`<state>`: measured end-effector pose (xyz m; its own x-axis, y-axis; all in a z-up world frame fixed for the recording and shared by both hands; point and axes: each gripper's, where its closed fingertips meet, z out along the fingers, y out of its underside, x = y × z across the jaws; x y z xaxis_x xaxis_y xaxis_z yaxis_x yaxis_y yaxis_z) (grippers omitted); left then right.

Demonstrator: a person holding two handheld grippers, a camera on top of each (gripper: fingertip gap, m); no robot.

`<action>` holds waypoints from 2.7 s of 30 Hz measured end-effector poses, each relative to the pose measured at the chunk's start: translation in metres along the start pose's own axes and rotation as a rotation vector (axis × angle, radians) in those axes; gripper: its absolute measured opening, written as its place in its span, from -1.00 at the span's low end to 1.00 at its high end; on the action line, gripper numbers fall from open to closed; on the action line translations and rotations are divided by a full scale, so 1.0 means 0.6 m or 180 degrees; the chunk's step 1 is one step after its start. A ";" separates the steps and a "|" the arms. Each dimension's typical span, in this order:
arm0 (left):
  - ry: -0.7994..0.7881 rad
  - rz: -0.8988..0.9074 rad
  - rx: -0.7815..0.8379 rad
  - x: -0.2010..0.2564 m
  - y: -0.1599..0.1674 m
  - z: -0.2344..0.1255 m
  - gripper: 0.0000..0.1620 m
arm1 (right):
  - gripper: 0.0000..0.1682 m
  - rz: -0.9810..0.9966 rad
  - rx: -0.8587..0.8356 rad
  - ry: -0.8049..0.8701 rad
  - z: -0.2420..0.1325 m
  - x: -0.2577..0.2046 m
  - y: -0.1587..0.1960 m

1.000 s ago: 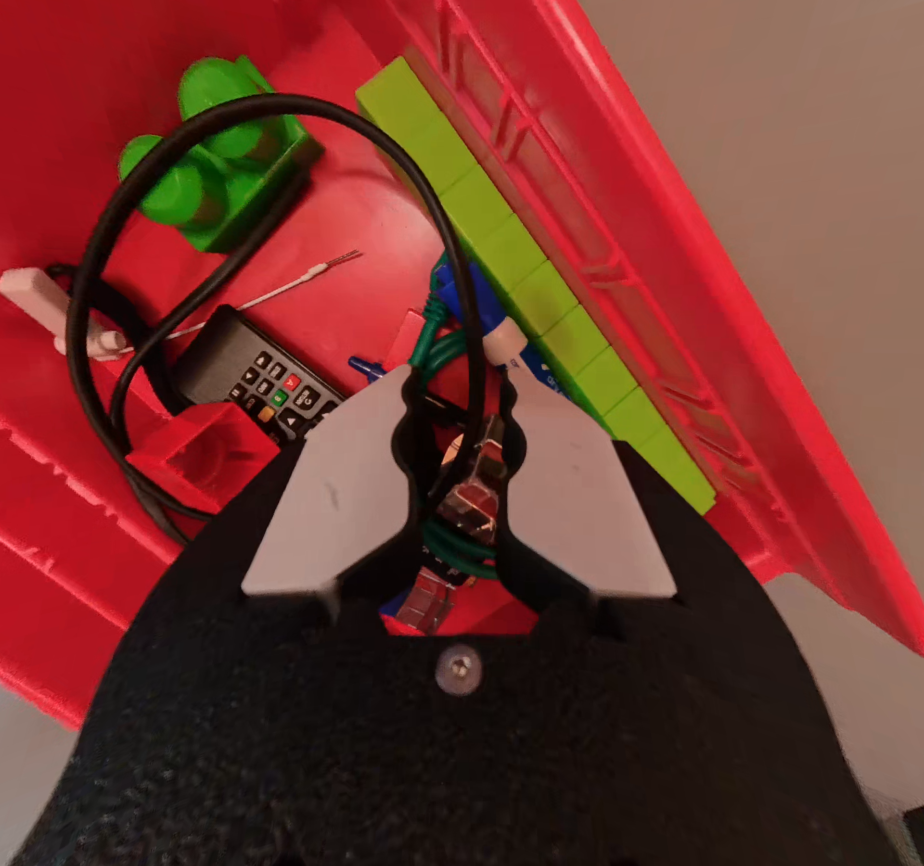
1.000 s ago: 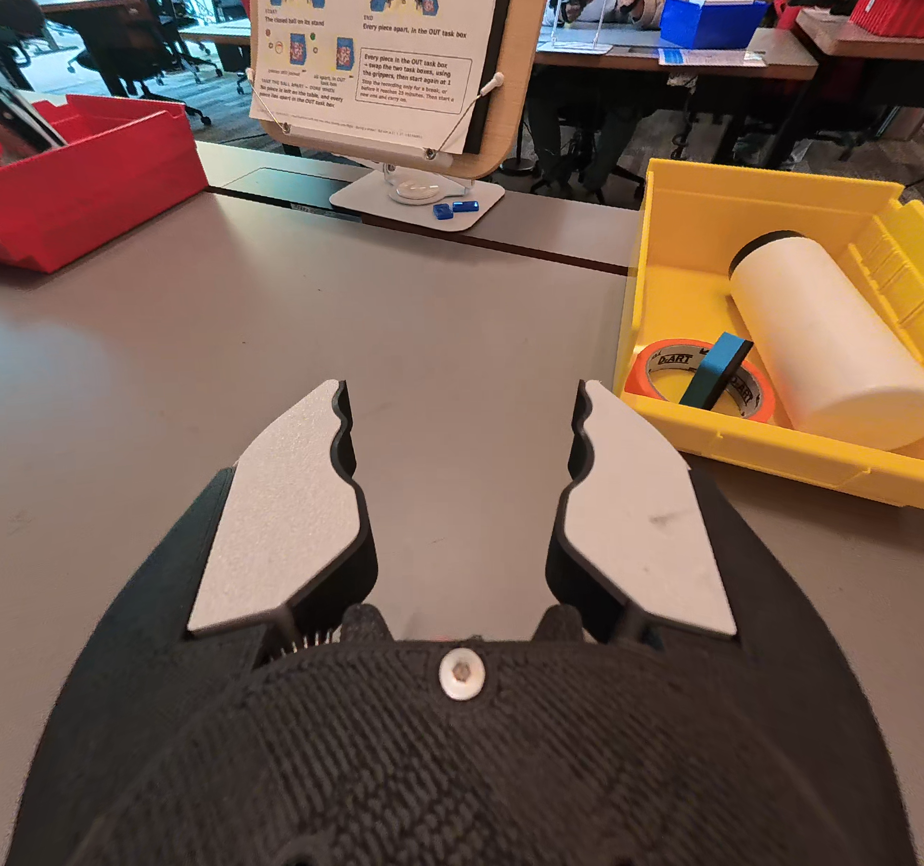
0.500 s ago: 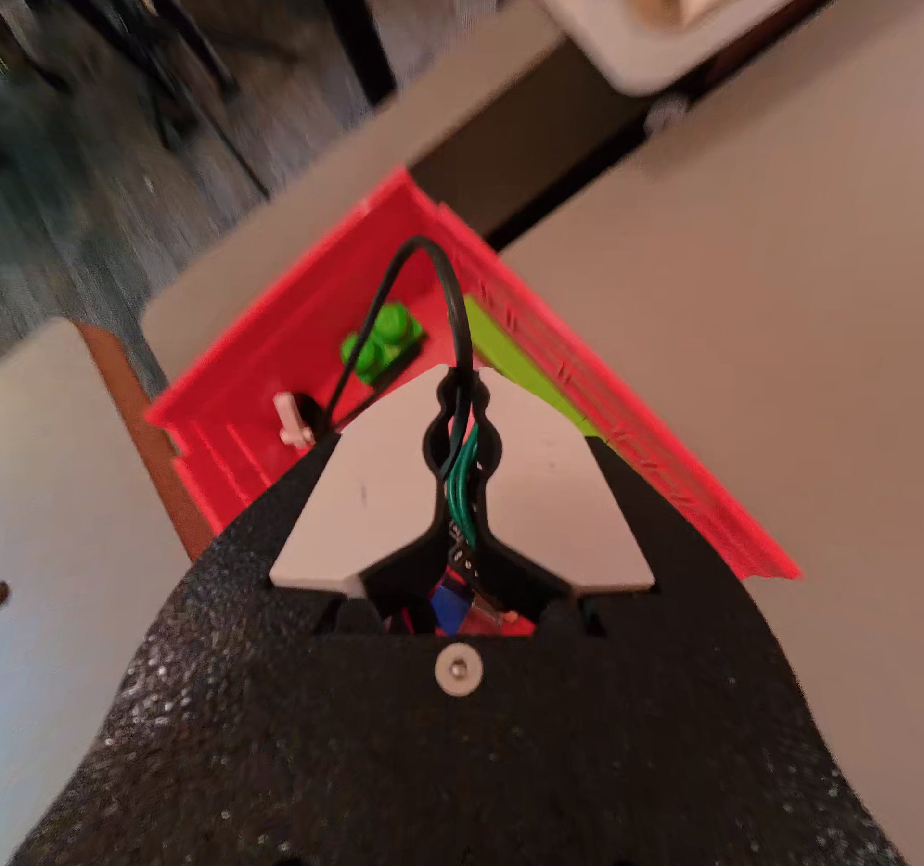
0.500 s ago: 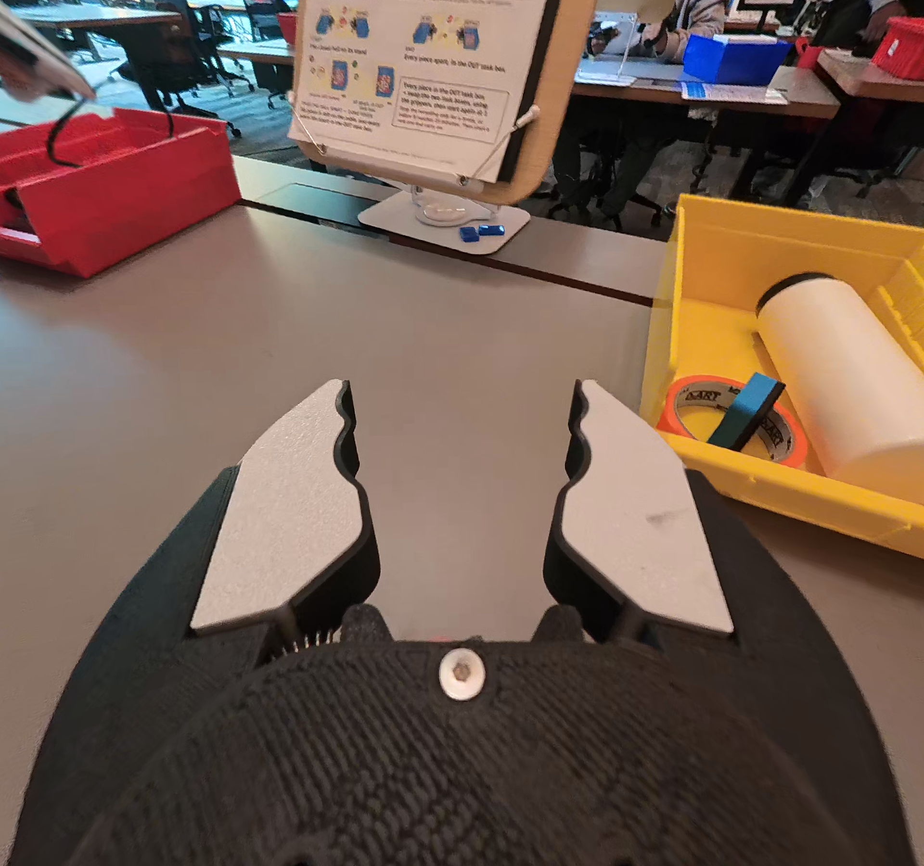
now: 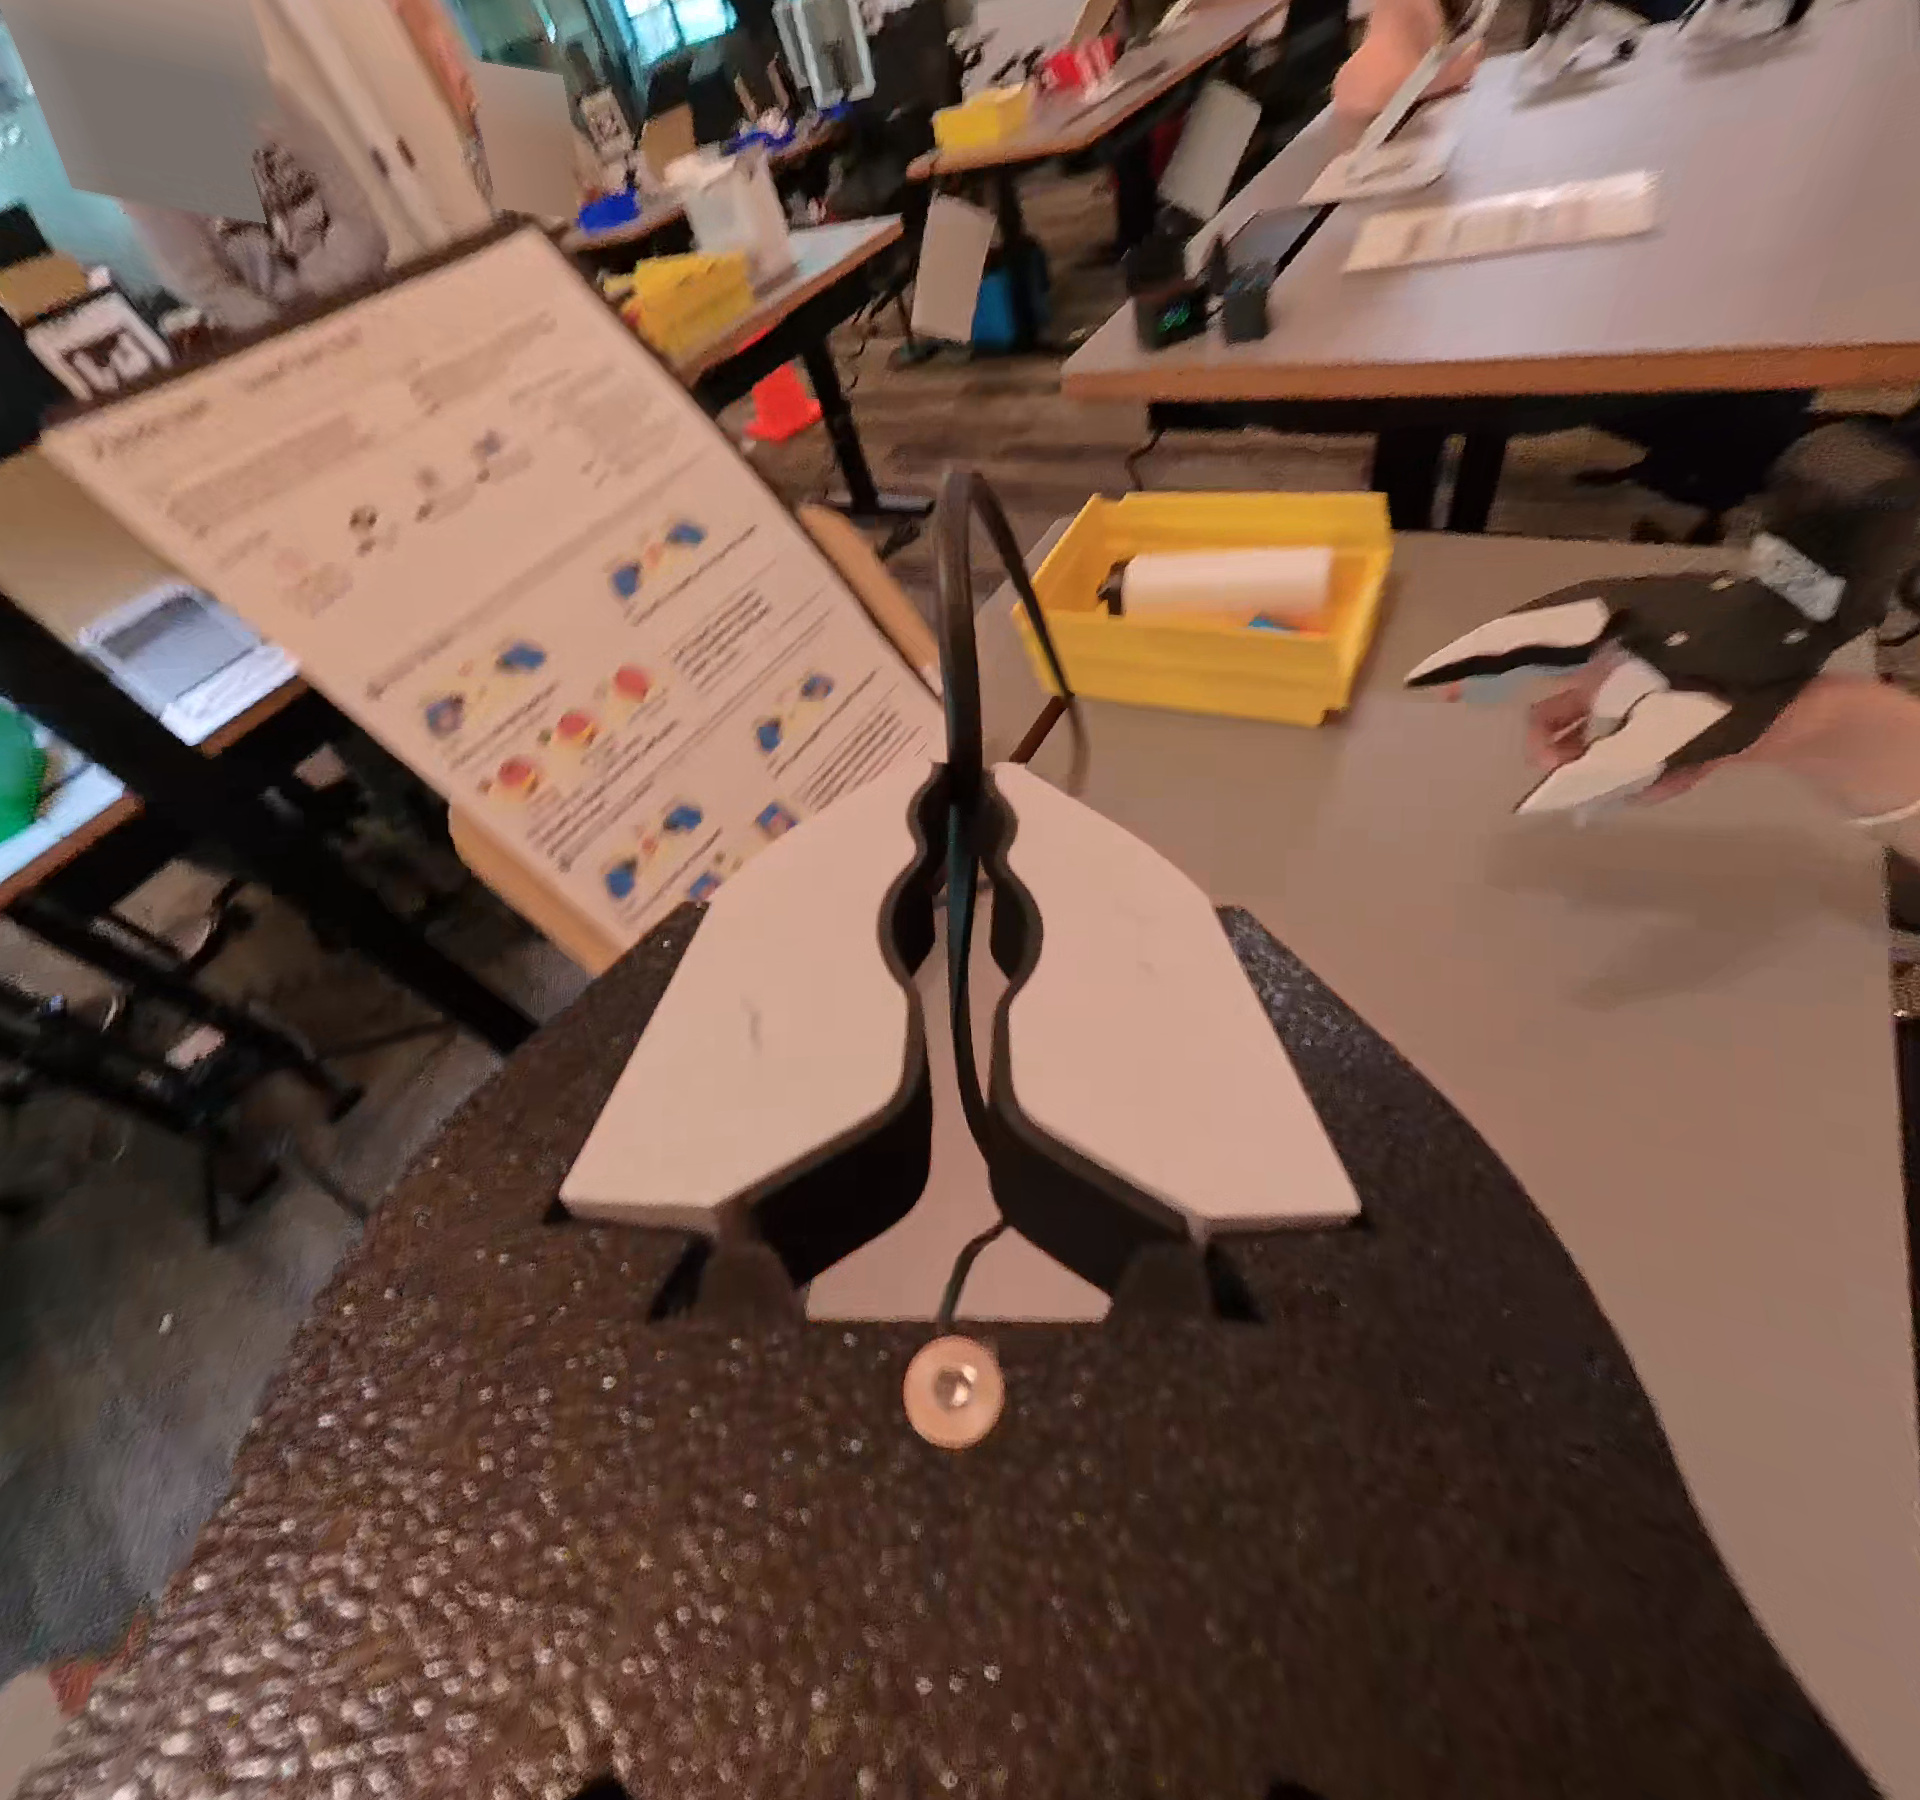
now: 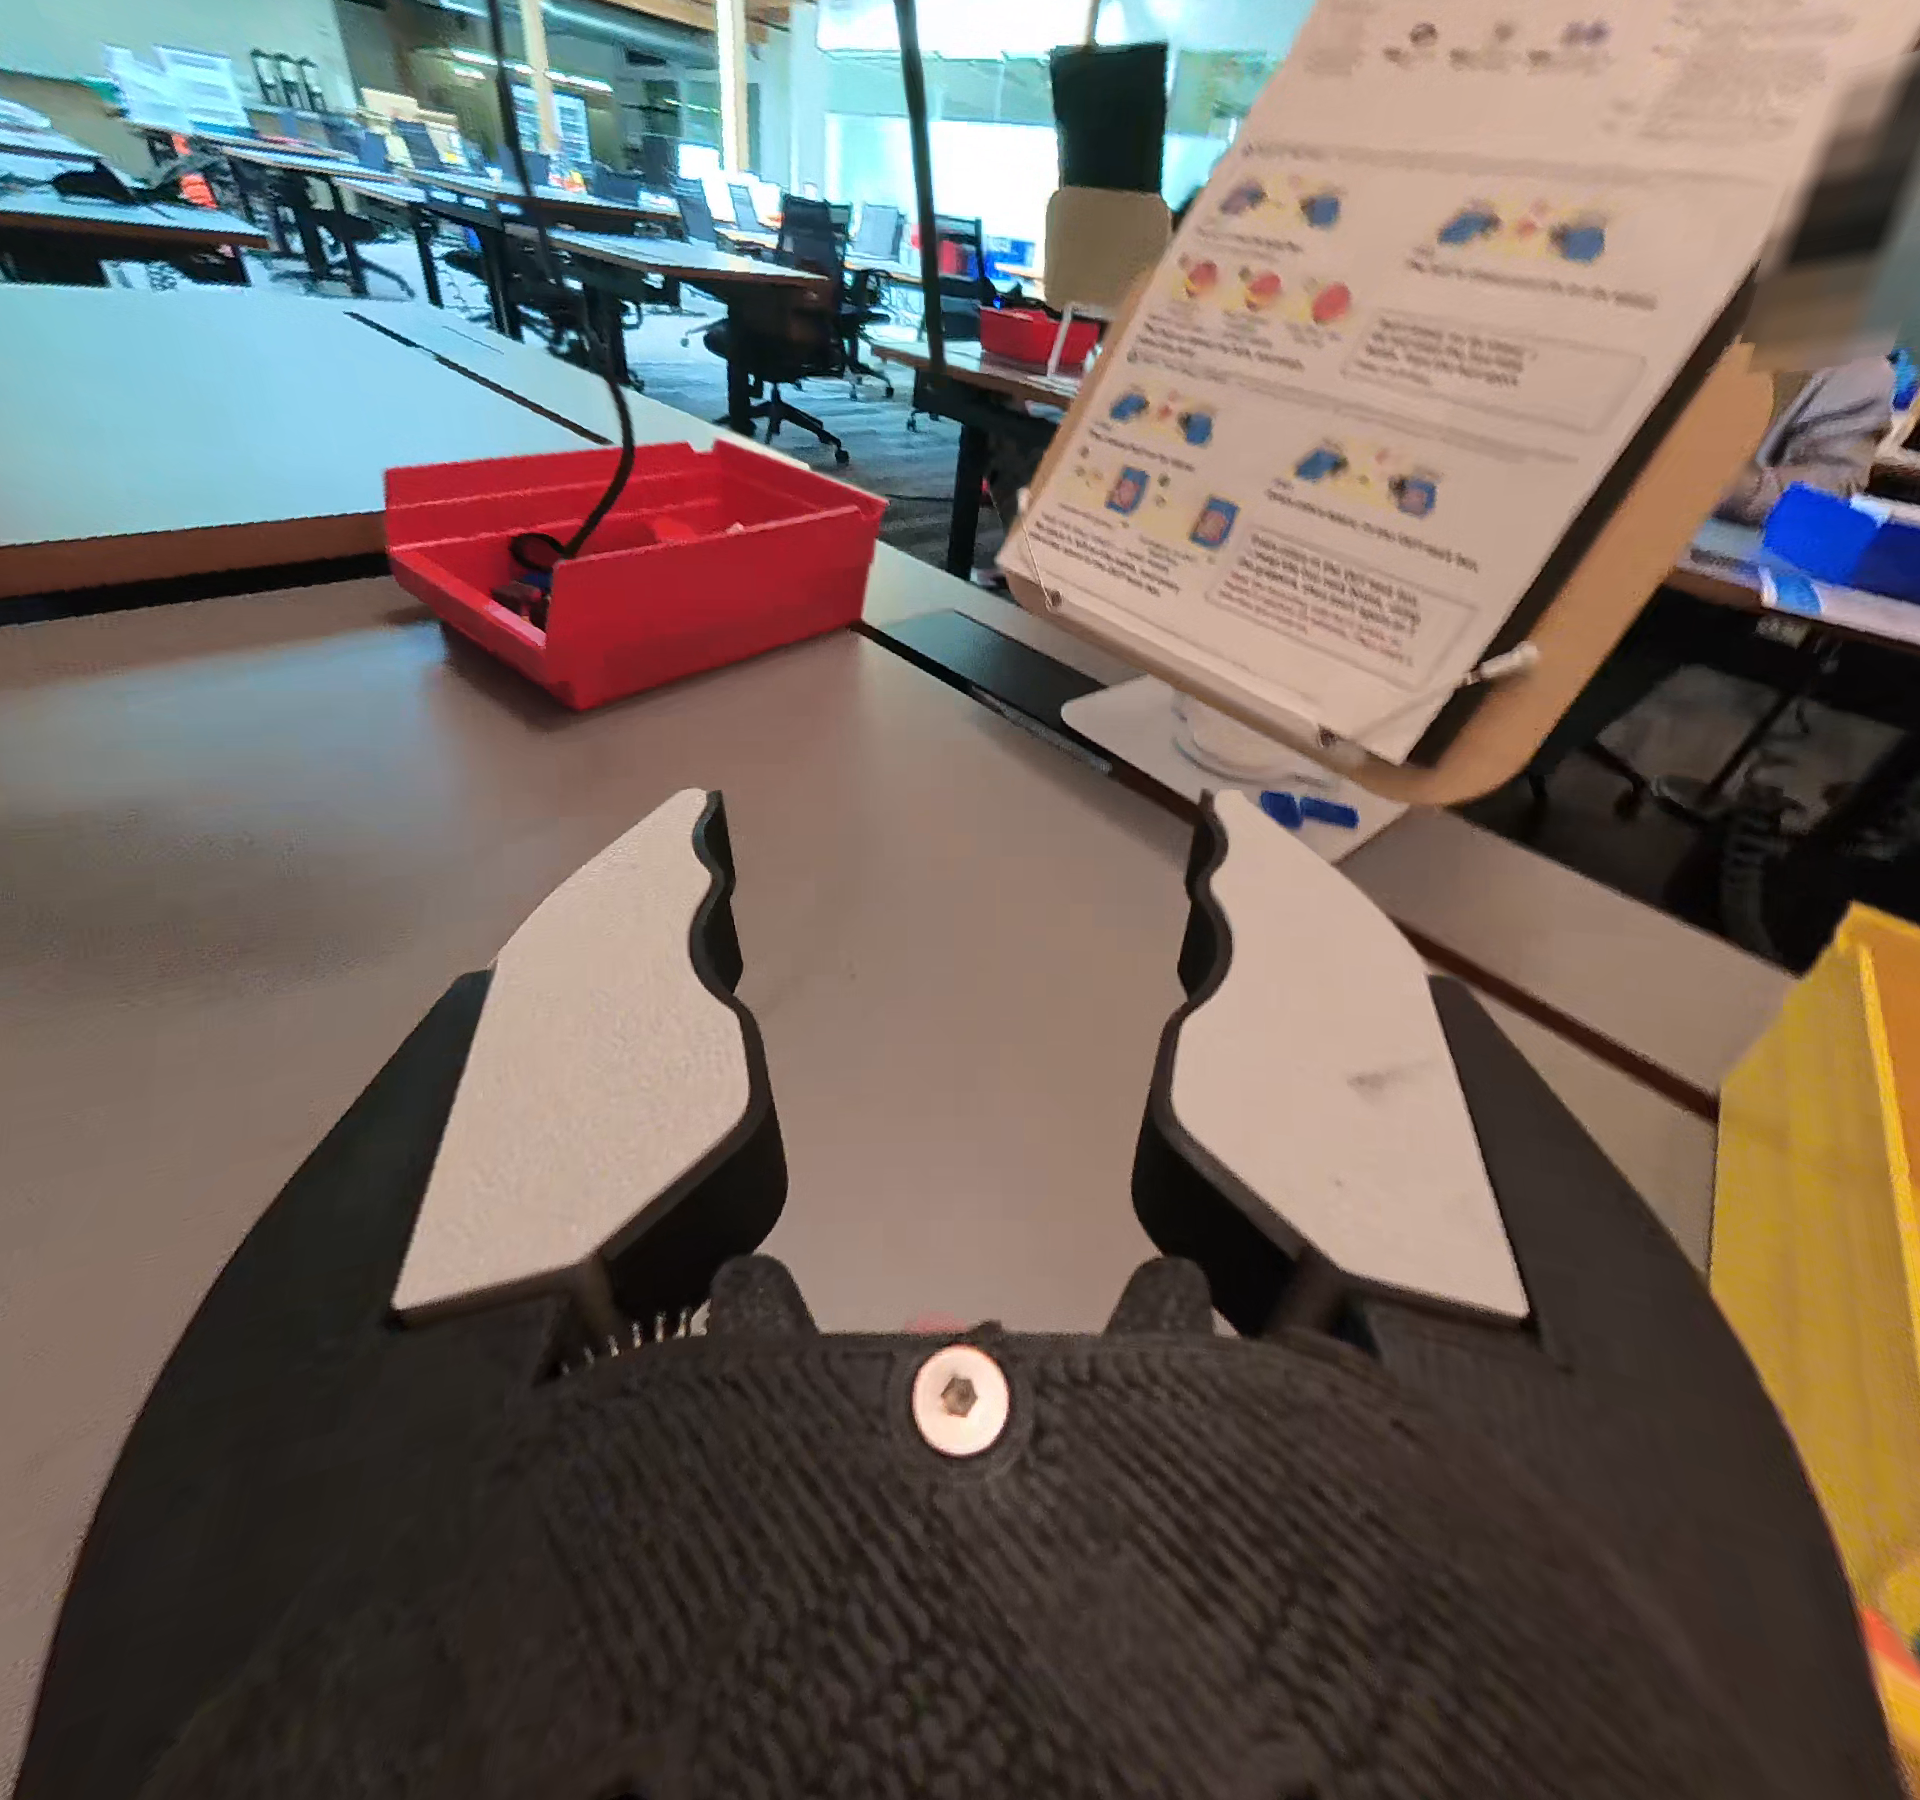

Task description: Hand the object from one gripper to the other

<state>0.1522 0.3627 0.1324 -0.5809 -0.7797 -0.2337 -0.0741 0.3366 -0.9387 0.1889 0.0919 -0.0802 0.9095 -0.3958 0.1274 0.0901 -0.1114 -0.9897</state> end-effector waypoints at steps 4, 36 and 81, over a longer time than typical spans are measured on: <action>0.0255 0.0224 0.0221 0.080 -0.091 0.014 -0.94 | 0.03 -0.0170 0.0293 -0.0091 0.005 -0.020 -0.075; 0.1257 0.0164 0.0653 0.368 -0.115 0.164 -0.94 | -1.00 0.0321 0.0227 -0.0676 -0.023 -0.035 -0.067; 0.0933 -0.0079 0.0704 0.320 -0.098 0.144 -0.94 | -1.00 0.0766 0.0300 -0.0956 -0.002 -0.060 -0.007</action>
<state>0.1150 0.1475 0.1209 -0.7911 -0.5910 -0.1577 0.0674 0.1721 -0.9828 0.1555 0.1056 -0.0805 0.9861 -0.1146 -0.1201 -0.1160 0.0417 -0.9924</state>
